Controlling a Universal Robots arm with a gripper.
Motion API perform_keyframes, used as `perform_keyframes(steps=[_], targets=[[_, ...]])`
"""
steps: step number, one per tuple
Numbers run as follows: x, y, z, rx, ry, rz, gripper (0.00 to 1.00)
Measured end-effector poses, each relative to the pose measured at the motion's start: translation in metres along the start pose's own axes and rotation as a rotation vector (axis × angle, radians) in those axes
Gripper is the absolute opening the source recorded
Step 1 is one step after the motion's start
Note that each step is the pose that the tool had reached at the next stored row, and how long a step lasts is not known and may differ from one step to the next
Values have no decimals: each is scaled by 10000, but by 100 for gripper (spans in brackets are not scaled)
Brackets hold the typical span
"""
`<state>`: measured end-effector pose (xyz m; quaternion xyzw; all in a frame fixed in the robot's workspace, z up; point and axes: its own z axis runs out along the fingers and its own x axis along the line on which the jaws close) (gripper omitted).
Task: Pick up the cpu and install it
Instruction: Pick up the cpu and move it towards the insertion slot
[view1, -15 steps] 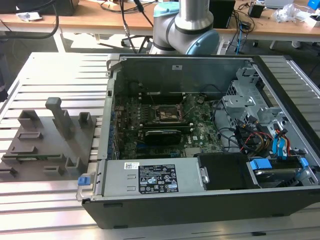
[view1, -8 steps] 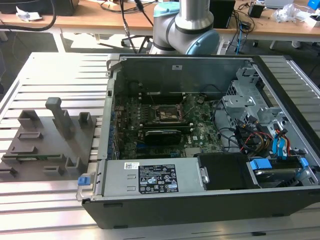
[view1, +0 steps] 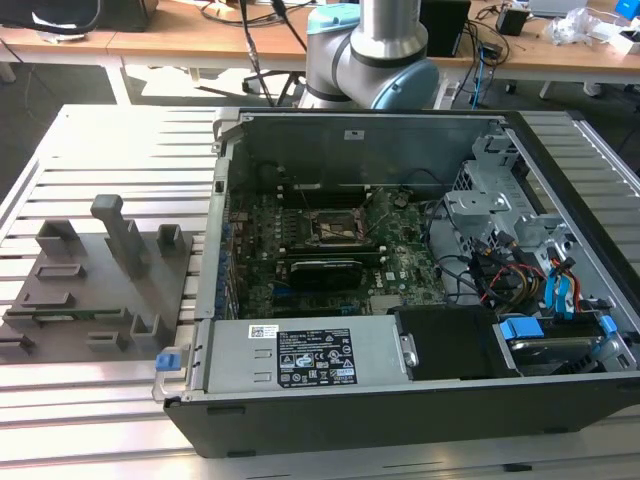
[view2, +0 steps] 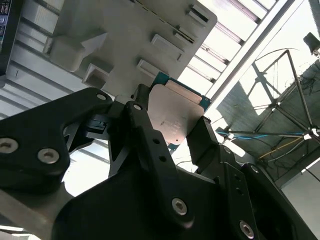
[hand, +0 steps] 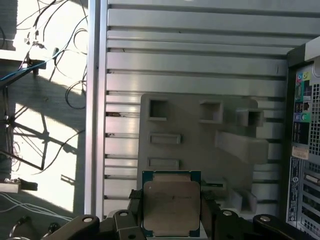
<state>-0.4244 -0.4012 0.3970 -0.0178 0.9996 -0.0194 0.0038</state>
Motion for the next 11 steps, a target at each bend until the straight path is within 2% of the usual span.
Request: perform_keyframes(steps=[5, 6, 7, 9, 10, 11], targets=[[-1, -7, -176, 0, -1, 0, 55], [-1, -7, -182, -12, -2, -1, 55], [-2, -9, -184, -65, -3, -3, 55], [-1, -7, -185, -393, -12, 3, 55], [-1, -7, -185, -653, -21, 5, 55], [-1, -7, -185, -686, -21, 5, 55]])
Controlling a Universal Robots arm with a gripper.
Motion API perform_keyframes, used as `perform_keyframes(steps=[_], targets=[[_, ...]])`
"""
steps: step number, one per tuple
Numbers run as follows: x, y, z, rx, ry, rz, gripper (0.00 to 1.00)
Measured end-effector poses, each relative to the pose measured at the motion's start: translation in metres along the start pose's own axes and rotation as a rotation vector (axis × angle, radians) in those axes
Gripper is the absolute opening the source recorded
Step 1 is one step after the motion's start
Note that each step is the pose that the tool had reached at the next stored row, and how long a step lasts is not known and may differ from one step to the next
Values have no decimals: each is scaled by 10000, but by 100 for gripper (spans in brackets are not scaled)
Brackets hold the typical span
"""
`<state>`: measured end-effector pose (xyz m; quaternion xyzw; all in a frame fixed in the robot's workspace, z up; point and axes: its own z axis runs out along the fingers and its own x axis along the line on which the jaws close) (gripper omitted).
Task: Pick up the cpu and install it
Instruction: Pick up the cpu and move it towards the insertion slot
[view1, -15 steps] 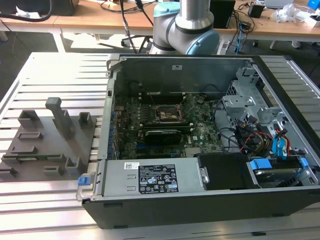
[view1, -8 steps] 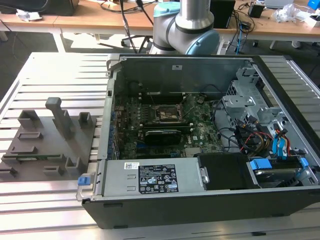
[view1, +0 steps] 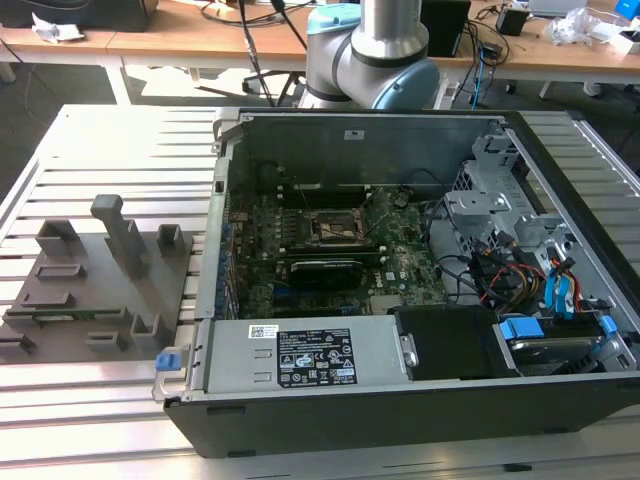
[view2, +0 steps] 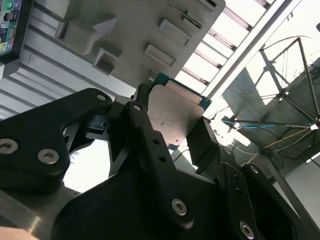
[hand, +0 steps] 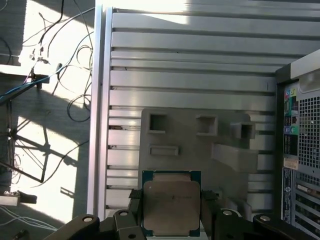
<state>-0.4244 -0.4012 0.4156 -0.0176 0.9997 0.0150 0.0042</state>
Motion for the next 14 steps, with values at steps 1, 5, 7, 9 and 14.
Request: perform_keyframes(steps=[1, 5, 7, 9, 14], targets=[[0, 0, 0, 0, 0, 1, 55], [0, 0, 0, -2, -1, 0, 55], [-1, -1, 0, -2, -1, 1, 55], [-43, -2, 1, -3, 0, 1, 55], [-213, -8, 2, -2, 0, 0, 55]])
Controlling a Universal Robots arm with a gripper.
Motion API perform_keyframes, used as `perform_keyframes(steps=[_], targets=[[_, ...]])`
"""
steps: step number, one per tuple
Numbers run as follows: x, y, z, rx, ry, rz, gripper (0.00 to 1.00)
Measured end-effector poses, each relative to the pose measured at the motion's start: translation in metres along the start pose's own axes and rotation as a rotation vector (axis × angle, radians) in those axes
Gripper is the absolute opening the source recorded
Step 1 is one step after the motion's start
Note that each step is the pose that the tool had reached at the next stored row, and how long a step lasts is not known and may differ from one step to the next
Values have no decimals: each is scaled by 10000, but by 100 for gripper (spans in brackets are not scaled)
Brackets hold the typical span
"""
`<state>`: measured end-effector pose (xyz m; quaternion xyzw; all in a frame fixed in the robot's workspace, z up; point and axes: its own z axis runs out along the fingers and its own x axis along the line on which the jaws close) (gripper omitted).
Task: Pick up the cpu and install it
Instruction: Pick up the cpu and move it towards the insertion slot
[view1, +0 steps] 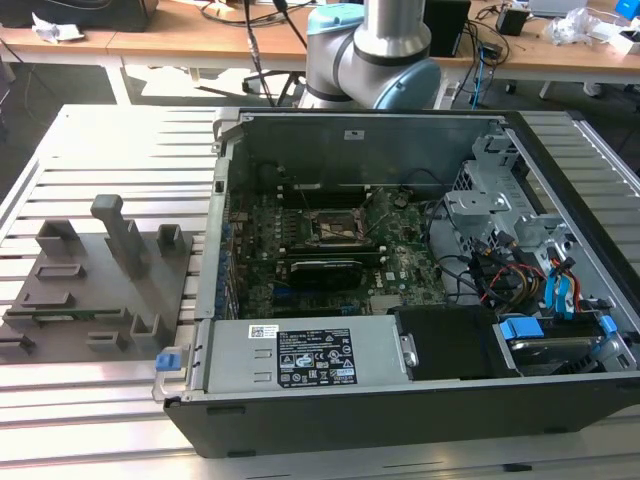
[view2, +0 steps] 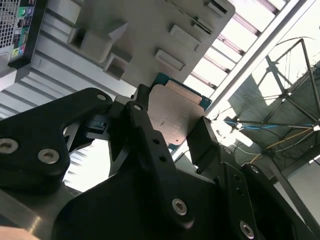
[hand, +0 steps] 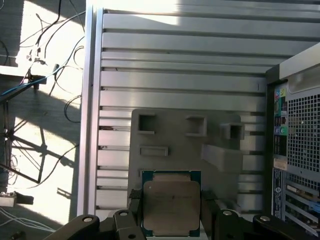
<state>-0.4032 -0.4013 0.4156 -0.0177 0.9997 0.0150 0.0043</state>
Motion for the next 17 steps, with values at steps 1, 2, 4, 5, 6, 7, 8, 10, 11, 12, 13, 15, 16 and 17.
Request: perform_keyframes(steps=[1, 2, 4, 5, 6, 7, 8, 10, 11, 12, 13, 15, 16, 17], targets=[[-17, -1, 0, 0, 0, 0, 55], [-36, -1, 1, 0, 0, 0, 55], [-77, -2, 1, -1, -1, 1, 55], [-102, -3, 1, -1, 0, 1, 55], [-138, -4, 1, 0, 0, 1, 55], [-161, -5, 1, 0, 1, 1, 55], [-183, -6, 1, 0, 0, 1, 55], [-229, -8, 2, -1, -1, 0, 55], [-266, -9, 3, -1, -1, 0, 55], [-301, -11, 3, 0, -1, 0, 55], [-336, -12, 3, 0, 0, 1, 55], [-388, -13, 3, 0, 0, 1, 55], [-405, -14, 4, -1, -1, 1, 55], [-435, -15, 4, 0, 0, 1, 55]])
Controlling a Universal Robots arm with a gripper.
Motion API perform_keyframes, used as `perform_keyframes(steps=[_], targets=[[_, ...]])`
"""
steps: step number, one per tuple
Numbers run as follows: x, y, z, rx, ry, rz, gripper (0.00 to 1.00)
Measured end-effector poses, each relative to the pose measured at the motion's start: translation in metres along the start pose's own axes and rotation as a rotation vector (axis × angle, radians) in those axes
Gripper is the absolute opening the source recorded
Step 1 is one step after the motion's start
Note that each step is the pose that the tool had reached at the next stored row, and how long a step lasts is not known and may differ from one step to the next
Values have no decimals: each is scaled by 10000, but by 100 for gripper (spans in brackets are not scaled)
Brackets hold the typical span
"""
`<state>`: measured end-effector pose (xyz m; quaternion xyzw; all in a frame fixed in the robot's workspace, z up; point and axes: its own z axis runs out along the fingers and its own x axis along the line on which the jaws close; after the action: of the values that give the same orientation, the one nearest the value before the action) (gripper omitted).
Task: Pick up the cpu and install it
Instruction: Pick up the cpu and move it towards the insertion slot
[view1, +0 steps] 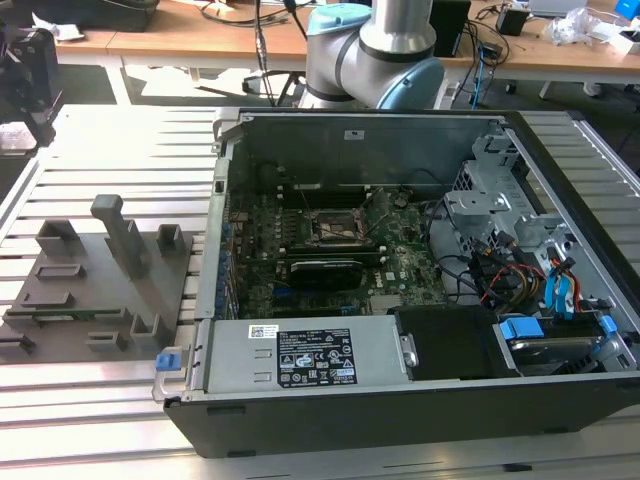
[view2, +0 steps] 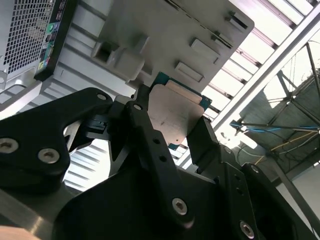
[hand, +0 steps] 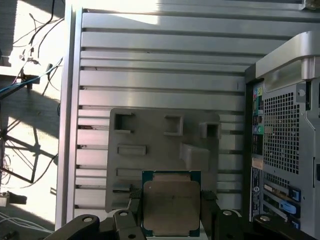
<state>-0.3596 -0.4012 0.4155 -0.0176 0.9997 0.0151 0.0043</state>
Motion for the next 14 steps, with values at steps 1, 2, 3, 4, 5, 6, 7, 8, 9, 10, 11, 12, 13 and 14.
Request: perform_keyframes(steps=[1, 2, 3, 4, 5, 6, 7, 8, 9, 10, 11, 12, 13, 14], targets=[[-30, -1, 1, -1, -1, 0, 55], [-51, -2, 0, 0, 0, 1, 55], [-71, -3, 0, 0, 0, 0, 55], [-88, -3, 0, 0, 0, 0, 55], [-106, -4, 1, 0, 0, 0, 55], [-125, -5, 1, 0, 0, -1, 55], [-152, -6, 2, 0, 0, -1, 55], [-177, -6, 2, -1, -1, -1, 55], [-198, -7, 2, 0, 0, -1, 55], [-244, -9, 2, 0, 0, 0, 55], [-283, -10, 2, 1, 1, 0, 55], [-322, -11, 3, 0, 0, 0, 55], [-340, -12, 3, 0, 0, 1, 55], [-364, -13, 3, -1, -1, 0, 55]])
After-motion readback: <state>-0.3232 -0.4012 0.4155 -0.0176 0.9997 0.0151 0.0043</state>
